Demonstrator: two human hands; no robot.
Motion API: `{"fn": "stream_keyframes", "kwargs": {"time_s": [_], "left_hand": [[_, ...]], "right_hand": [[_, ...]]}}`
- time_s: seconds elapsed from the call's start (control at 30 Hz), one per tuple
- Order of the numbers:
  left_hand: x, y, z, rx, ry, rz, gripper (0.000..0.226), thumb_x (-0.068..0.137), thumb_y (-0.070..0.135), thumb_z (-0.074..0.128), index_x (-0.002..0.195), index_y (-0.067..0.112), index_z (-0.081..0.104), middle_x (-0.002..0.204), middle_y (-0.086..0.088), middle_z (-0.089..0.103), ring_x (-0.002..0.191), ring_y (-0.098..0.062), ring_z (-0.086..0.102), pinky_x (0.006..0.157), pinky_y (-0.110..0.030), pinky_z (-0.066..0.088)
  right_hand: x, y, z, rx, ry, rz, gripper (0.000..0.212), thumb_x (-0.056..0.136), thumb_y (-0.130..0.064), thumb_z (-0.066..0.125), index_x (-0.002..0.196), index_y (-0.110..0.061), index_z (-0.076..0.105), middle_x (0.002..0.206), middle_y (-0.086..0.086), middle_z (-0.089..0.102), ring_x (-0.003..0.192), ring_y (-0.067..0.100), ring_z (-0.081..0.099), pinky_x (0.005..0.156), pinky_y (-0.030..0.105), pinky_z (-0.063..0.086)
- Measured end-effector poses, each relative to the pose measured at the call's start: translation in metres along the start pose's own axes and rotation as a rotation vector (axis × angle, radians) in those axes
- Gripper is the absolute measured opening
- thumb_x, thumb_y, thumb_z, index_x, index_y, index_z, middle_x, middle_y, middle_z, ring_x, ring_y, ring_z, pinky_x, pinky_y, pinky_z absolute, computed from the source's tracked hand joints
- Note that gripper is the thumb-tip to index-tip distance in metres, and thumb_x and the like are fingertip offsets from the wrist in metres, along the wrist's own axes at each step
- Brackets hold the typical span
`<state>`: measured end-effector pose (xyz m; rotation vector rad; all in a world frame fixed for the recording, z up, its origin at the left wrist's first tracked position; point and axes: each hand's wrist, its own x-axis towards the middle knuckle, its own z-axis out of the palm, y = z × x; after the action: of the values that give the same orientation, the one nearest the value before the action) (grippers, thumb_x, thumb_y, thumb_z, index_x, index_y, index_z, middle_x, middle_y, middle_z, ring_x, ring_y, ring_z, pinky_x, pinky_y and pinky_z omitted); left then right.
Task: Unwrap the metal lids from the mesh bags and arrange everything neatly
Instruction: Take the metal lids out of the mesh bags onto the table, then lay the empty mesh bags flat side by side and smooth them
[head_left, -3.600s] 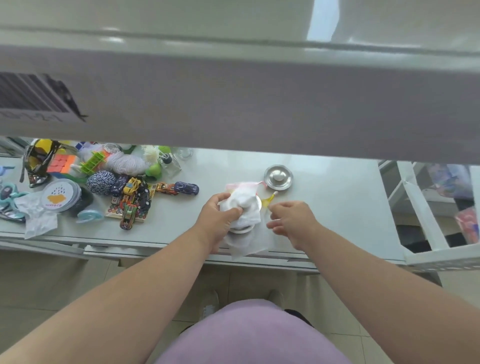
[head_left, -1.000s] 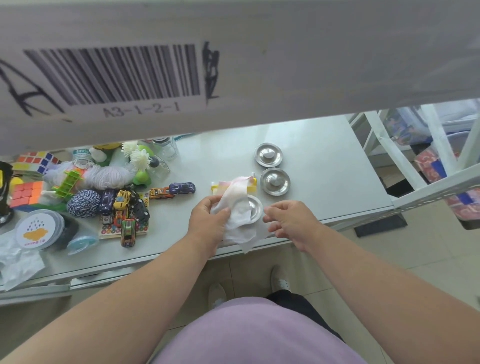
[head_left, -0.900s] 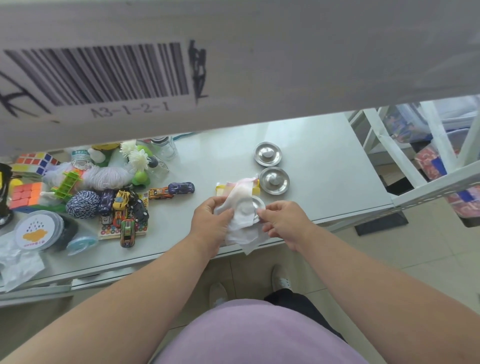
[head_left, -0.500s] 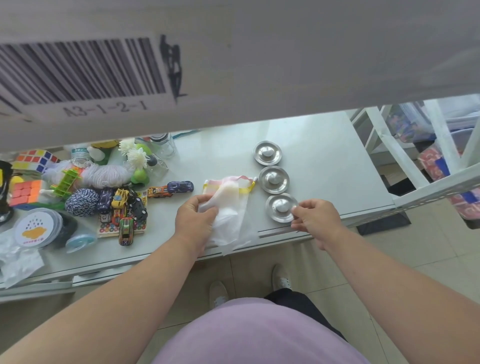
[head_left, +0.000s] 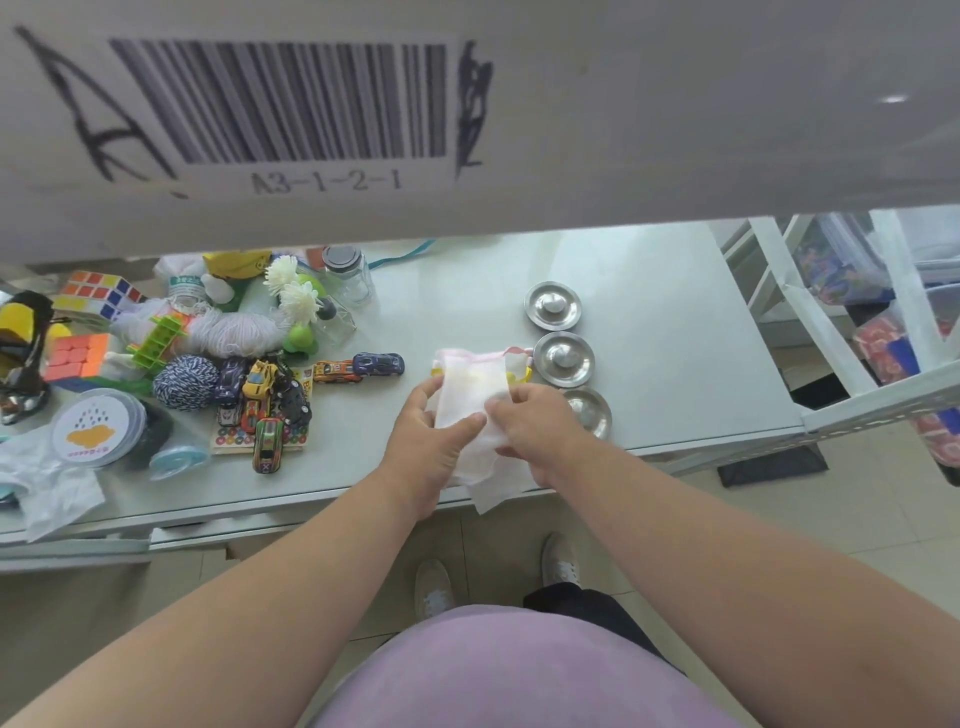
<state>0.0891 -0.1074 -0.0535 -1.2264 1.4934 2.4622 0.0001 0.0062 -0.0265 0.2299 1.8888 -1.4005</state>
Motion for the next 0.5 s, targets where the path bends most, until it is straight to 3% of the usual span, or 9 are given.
{"fn": "stream_keyframes", "kwargs": {"time_s": [0.07, 0.13, 0.2, 0.3, 0.4, 0.5], "left_hand": [[-0.002, -0.002, -0.001, 0.011, -0.023, 0.011, 0.078, 0.088, 0.000, 0.085, 0.153, 0.025, 0.049, 0.136, -0.016, 0.073, 0.119, -0.042, 0.074, 0.087, -0.058, 0.065], [-0.003, -0.003, -0.003, 0.020, -0.016, 0.018, 0.081, 0.086, 0.000, 0.087, 0.153, 0.024, 0.048, 0.137, -0.013, 0.071, 0.121, -0.037, 0.073, 0.096, -0.062, 0.062], [-0.005, -0.004, -0.003, 0.069, 0.007, 0.040, 0.078, 0.087, -0.002, 0.085, 0.151, 0.023, 0.049, 0.133, -0.010, 0.071, 0.119, -0.032, 0.072, 0.094, -0.054, 0.064], [-0.003, -0.004, -0.001, 0.201, 0.096, 0.104, 0.071, 0.088, -0.008, 0.076, 0.148, 0.024, 0.058, 0.127, -0.011, 0.070, 0.107, -0.027, 0.073, 0.075, -0.033, 0.067], [-0.002, 0.000, 0.005, 0.230, 0.181, 0.110, 0.080, 0.076, 0.000, 0.070, 0.148, 0.033, 0.058, 0.133, -0.012, 0.068, 0.109, -0.031, 0.074, 0.090, -0.048, 0.066], [0.001, 0.004, 0.012, 0.240, 0.214, 0.121, 0.098, 0.079, -0.003, 0.073, 0.163, 0.034, 0.039, 0.132, -0.009, 0.071, 0.107, -0.026, 0.075, 0.089, -0.039, 0.064]], "right_hand": [[0.009, -0.001, 0.001, 0.033, 0.048, 0.029, 0.014, 0.099, -0.008, 0.059, 0.095, -0.009, 0.073, 0.099, 0.015, 0.076, 0.081, 0.027, 0.075, 0.062, 0.037, 0.064], [0.012, -0.006, -0.004, 0.006, 0.087, -0.010, 0.016, 0.100, -0.008, 0.056, 0.100, -0.008, 0.071, 0.101, 0.014, 0.076, 0.085, 0.027, 0.074, 0.061, 0.037, 0.065], [0.015, -0.010, -0.014, -0.083, 0.111, -0.081, 0.016, 0.100, -0.011, 0.054, 0.102, -0.010, 0.070, 0.097, 0.009, 0.073, 0.085, 0.025, 0.071, 0.062, 0.037, 0.065], [0.022, -0.014, -0.038, -0.252, 0.164, -0.180, 0.014, 0.091, -0.020, 0.058, 0.096, -0.017, 0.071, 0.090, 0.010, 0.075, 0.080, 0.034, 0.072, 0.072, 0.051, 0.064], [0.030, -0.020, -0.068, -0.262, 0.199, -0.202, 0.015, 0.095, -0.015, 0.059, 0.098, -0.019, 0.073, 0.086, 0.010, 0.071, 0.065, 0.031, 0.064, 0.056, 0.044, 0.058], [0.044, -0.023, -0.107, -0.233, 0.227, -0.222, 0.015, 0.093, -0.017, 0.059, 0.094, -0.022, 0.073, 0.088, 0.010, 0.069, 0.072, 0.025, 0.064, 0.068, 0.047, 0.061]]}}
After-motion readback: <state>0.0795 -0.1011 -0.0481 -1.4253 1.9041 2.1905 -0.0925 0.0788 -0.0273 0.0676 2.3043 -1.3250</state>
